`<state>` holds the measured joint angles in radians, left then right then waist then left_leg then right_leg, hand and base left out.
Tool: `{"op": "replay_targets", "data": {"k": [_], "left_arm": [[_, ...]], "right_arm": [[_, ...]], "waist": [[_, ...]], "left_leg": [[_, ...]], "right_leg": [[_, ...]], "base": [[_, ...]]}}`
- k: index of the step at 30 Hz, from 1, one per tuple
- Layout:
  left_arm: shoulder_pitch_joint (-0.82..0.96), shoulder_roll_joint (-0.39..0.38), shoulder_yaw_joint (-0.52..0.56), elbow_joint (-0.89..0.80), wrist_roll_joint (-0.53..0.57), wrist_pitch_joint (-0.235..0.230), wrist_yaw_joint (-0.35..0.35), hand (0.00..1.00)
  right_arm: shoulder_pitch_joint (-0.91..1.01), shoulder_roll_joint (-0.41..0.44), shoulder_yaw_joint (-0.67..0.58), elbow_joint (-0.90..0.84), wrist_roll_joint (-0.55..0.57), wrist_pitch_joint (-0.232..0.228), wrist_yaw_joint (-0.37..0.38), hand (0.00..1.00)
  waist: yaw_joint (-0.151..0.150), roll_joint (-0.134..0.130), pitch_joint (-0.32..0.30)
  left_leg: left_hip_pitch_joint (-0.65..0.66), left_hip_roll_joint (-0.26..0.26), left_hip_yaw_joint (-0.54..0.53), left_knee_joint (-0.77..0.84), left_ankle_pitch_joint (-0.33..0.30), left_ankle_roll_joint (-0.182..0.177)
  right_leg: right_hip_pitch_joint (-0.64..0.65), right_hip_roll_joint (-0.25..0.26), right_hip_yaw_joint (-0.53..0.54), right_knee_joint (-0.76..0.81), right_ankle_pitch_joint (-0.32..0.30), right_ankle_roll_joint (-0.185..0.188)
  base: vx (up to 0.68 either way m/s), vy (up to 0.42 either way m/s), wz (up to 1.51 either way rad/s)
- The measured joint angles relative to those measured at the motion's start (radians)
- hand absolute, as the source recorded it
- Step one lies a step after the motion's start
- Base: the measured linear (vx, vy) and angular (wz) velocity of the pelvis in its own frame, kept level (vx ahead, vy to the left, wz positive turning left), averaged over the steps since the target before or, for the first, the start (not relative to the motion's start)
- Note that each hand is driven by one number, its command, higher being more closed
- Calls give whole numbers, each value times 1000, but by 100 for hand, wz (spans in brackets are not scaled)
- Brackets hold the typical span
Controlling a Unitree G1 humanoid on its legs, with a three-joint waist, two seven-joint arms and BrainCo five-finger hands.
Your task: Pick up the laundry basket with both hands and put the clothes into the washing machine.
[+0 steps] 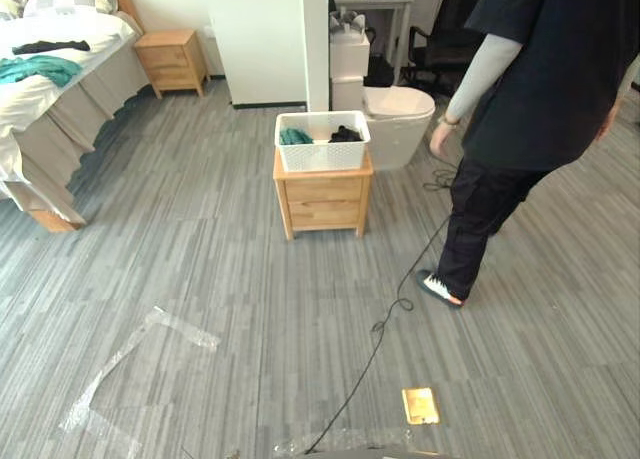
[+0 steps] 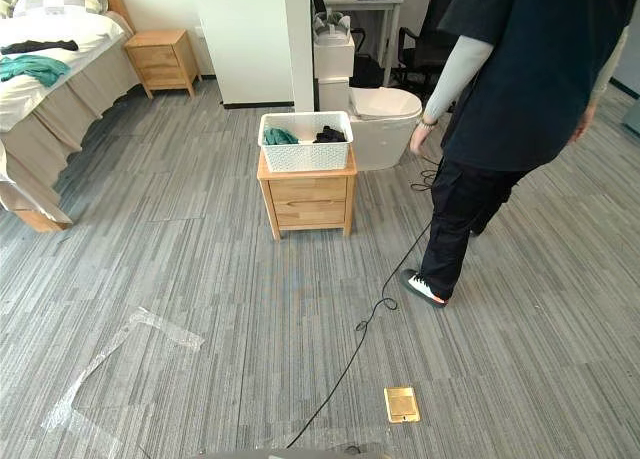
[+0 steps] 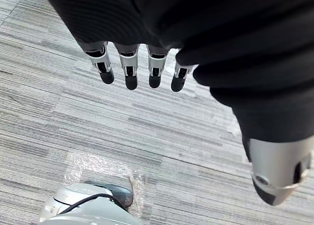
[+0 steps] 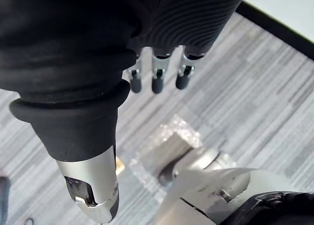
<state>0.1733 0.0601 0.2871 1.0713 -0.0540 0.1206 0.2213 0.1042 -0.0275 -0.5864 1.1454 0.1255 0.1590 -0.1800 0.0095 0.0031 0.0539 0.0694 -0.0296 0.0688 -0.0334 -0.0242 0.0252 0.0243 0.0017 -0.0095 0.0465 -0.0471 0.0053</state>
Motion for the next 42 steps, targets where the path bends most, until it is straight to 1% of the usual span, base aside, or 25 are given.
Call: {"op": "replay_targets", "data": {"k": [3, 7, 9, 16, 20, 26, 29, 34, 36, 38, 40, 41, 42], "left_arm": [[-23, 3, -1, -1, -23, -11, -5, 0], [-29, 1, -1, -1, -25, -19, -14, 0], [-38, 1, -1, -1, -25, -19, -26, 0], [-38, 1, -1, 0, -25, -18, -27, 0], [-38, 0, -1, 0, -26, -18, -28, 0], [-38, 1, -1, 3, -38, -18, -30, 0], [-38, 3, -1, 8, -49, -18, -44, 0], [-38, 4, 0, 22, -52, -18, -46, 0], [-38, 4, 6, 26, -54, -19, -46, 0], [-38, 1, 36, 28, -60, -18, -46, 0], [-39, 2, 44, 27, -72, -19, -46, 0], [-40, 1, 65, 26, -76, -19, -46, 0], [-42, 0, 72, 24, -87, -19, -45, 0]], "right_arm": [[-41, 5, -24, 10, -2, -1, 3, 0], [-92, 22, -24, 9, -15, -3, 8, 0], [-117, 28, -24, 9, -19, -3, 9, 0], [-119, 28, -24, 9, -20, -3, 9, 0], [-119, 28, -24, 9, -20, -3, 9, 0], [-119, 28, -23, 9, -20, -3, 9, 0], [-119, 28, -23, 9, -19, -3, 9, 0], [-119, 28, -24, 10, -19, -3, 9, 0], [-119, 29, -26, 9, -19, -3, 9, 0], [-123, 34, -43, 9, -19, -3, 9, 0], [-125, 40, -46, 8, -19, -3, 8, 0], [-129, 43, -47, 5, -18, -2, 8, 0], [-129, 53, -53, -4, -16, -2, 8, 0]], "waist": [[-1, -8, 19], [0, -8, 24], [0, -6, 41], [0, -5, 43], [0, -5, 43], [-1, -6, 44], [-2, -6, 44], [-10, -6, 44], [-13, -8, 47], [-20, -14, 55], [-19, -17, 59], [-17, -21, 70], [-16, -24, 77]], "left_leg": [[16, -5, 0, -14, 0, 0], [35, -6, 0, -31, 0, 0], [49, -7, -5, -34, 0, 0], [51, -6, -6, -38, 0, -1], [61, -7, -5, -59, 9, -9], [62, -7, -3, -59, 10, -7], [62, -7, -3, -59, 10, -7], [64, -7, 2, -60, 10, -7], [64, -7, 11, -64, 10, -7], [61, -7, 20, -67, 10, -7], [45, -7, 30, -67, 9, -7], [43, -7, 37, -67, 8, -5], [40, -8, 44, -67, 1, 0]], "right_leg": [[17, -4, -7, -16, 0, 1], [28, -5, -13, -16, -5, 9], [42, -6, -15, -16, -8, 14], [42, -7, -15, -15, -11, 19], [42, -6, -16, -15, -11, 19], [42, -6, -17, -16, -11, 19], [43, -6, -17, -16, -11, 19], [43, -6, -15, -16, -11, 19], [41, -5, -10, -16, -11, 18], [35, -5, -2, -15, -11, 18], [21, -5, 9, -12, -9, 20], [15, -6, 10, -6, -9, 21], [4, -7, 12, 12, -14, 30]], "base": [[87, 20, 0], [51, 9, 2], [9, -7, 7], [-2, -1, 1], [0, 0, 0], [0, 0, 0], [0, 0, 0], [-4, -3, -1], [-19, -13, -7], [-20, -11, -11], [-27, -9, -15], [-21, -3, -16], [5, 2, -11]]}}
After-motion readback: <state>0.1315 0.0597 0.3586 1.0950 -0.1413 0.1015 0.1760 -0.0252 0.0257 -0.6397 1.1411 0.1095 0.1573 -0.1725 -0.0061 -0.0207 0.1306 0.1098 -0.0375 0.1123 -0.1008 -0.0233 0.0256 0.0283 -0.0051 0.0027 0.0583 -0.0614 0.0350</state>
